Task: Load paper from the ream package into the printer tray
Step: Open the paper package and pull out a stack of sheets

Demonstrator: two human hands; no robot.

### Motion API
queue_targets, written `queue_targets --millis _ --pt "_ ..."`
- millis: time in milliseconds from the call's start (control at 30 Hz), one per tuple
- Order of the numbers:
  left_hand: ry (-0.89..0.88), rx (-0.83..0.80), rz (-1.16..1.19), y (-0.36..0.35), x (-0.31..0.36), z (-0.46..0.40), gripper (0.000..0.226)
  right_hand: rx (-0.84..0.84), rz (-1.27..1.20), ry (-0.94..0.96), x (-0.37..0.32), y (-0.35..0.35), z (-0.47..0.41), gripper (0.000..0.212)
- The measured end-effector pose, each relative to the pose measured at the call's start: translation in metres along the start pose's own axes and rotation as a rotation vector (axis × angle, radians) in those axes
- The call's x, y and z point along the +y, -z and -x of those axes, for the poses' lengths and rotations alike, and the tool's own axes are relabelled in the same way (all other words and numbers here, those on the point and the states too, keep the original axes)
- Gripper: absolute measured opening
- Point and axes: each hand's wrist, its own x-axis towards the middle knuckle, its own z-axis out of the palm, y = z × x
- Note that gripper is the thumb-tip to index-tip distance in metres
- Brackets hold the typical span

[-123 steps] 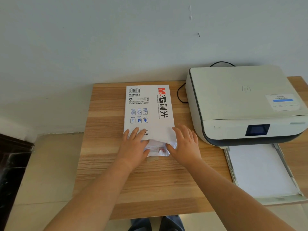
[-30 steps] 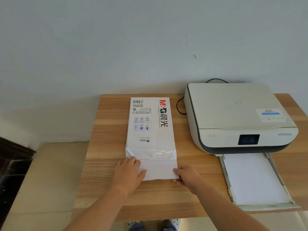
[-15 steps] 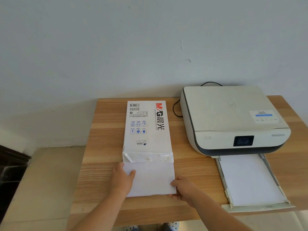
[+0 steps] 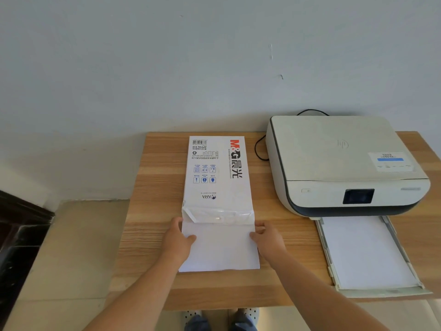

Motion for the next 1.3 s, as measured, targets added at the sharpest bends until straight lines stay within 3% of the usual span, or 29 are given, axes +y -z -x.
queue_targets --millis 233,433,767,967,1300 --pt "-0.04 0.018 -0.081 0.002 -0.004 0.011 0.045 -0.012 0.218 0.158 0.012 -0.002 0.009 0.019" --pt "-0.051 0.006 -0.229 0.0 -0.012 0.034 0.053 -0.09 0.277 0.178 0.029 -0.001 0.016 0.017" --pt "-0.05 -0.011 -0.113 -0.01 -0.005 0.036 0.062 -0.187 0.108 0.174 0.026 0.003 0.009 0.032" --pt "-0.065 -0.02 -0.245 -0.013 -0.007 0.037 0.077 -0.185 0.091 0.153 0.027 0.001 0.008 0.051" --pt "-0.119 -0.041 -0.198 -0.003 -0.019 0.065 0.076 -0.147 0.127 0.171 0.036 0.003 0.044 0.052"
